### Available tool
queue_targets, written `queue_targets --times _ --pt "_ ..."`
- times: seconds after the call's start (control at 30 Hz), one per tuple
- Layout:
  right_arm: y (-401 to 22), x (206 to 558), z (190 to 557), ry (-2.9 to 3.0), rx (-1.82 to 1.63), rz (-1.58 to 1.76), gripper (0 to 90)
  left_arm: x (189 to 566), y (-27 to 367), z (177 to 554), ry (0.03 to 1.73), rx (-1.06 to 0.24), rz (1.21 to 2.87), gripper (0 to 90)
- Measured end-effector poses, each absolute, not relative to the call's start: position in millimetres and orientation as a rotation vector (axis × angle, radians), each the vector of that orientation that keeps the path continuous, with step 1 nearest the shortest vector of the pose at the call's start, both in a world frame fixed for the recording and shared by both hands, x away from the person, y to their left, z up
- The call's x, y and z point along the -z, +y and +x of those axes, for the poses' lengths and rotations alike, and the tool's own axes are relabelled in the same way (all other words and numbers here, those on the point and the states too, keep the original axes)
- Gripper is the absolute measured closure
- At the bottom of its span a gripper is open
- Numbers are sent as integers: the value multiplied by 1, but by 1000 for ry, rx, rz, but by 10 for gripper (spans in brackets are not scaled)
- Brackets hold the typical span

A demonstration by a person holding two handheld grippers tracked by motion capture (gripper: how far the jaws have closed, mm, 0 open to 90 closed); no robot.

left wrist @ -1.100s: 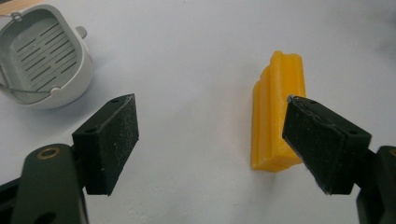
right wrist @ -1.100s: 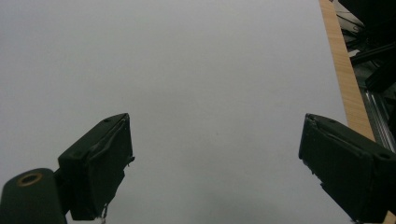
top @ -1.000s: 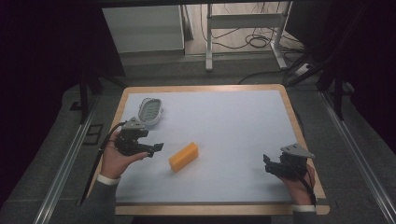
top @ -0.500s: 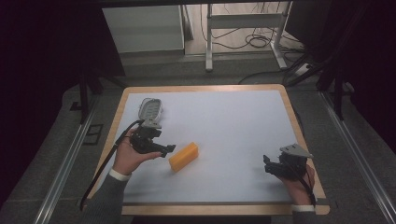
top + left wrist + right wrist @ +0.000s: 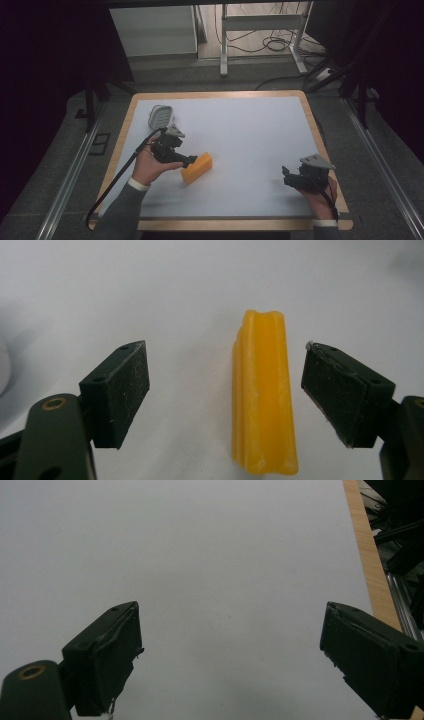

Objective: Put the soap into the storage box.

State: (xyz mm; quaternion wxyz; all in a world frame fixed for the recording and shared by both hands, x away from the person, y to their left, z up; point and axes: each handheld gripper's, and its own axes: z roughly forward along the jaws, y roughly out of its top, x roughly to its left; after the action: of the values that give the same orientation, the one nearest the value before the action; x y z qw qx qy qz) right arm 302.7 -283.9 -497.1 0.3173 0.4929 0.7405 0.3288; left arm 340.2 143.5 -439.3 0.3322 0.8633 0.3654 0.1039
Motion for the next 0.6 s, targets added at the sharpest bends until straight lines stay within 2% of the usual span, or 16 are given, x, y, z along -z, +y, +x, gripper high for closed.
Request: queue_targets --times 0.6 --pt "-286 497 303 1936 -862 1320 99 466 113 349 967 -215 2365 227"
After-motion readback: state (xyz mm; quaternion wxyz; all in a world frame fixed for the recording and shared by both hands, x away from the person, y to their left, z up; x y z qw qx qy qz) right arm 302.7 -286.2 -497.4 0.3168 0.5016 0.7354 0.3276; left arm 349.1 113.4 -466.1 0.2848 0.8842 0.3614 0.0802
